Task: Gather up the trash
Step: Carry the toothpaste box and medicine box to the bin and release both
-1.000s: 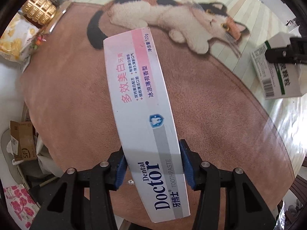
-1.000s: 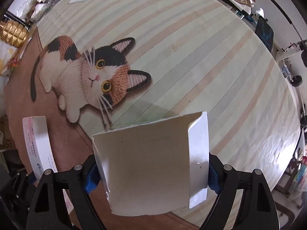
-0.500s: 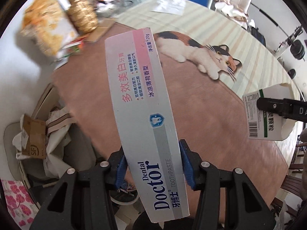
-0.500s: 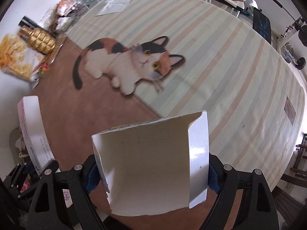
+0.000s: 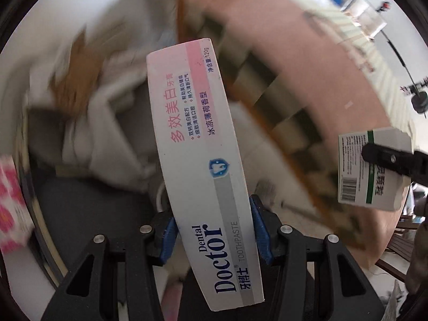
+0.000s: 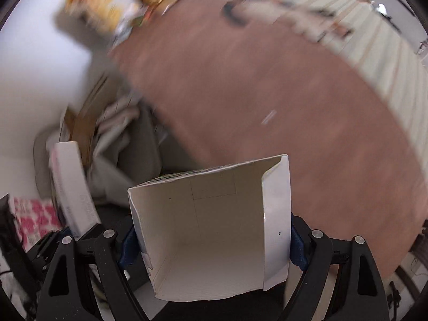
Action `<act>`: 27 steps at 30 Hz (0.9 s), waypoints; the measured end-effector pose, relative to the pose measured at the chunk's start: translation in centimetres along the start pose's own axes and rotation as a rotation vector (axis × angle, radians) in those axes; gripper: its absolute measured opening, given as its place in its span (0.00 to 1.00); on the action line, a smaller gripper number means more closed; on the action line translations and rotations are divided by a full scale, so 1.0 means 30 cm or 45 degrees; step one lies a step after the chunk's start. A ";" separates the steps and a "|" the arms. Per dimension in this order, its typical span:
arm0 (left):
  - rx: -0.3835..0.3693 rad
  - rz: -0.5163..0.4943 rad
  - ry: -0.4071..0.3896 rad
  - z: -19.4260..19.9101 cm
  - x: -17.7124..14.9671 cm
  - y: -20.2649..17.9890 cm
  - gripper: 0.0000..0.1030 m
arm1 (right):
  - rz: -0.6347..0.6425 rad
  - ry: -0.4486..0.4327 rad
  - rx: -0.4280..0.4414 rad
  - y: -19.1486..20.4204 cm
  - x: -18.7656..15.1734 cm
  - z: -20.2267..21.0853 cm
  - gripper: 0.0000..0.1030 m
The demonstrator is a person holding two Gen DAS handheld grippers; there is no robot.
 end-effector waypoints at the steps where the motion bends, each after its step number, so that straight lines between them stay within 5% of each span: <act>1: -0.019 0.020 0.063 -0.067 -0.043 0.040 0.45 | -0.002 0.044 -0.010 0.026 -0.055 -0.077 0.86; 6: -0.165 0.154 0.315 -0.395 -0.177 0.145 0.45 | -0.009 0.220 -0.059 0.047 -0.215 -0.399 0.86; 12: -0.369 0.357 0.560 -0.868 -0.264 0.154 0.46 | -0.045 0.369 -0.099 -0.075 -0.298 -0.832 0.86; 13: -0.393 0.388 0.593 -0.945 -0.275 0.150 0.48 | -0.056 0.386 -0.099 -0.099 -0.302 -0.893 0.86; 15: -0.419 0.430 0.622 -1.090 -0.279 0.142 0.69 | -0.074 0.425 -0.097 -0.152 -0.317 -1.039 0.86; 17: -0.406 0.448 0.630 -1.229 -0.287 0.137 0.94 | -0.094 0.466 -0.077 -0.206 -0.336 -1.199 0.86; 22: -0.272 0.461 0.628 -1.451 -0.328 0.172 0.94 | -0.104 0.551 -0.016 -0.287 -0.380 -1.516 0.88; 27: -0.018 0.505 0.502 -1.469 -0.400 0.318 0.94 | -0.071 0.611 0.023 -0.293 -0.413 -1.703 1.00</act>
Point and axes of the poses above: each gripper's, at about its wrist camera, not at the fingertips, and z roughly against the way its jaws point, y to its left, x to its top, the point moved 7 cm from there along -z, roughly the way its jaws point, and after that the axes turned 14 degrees about x, right-handed, at the moved point
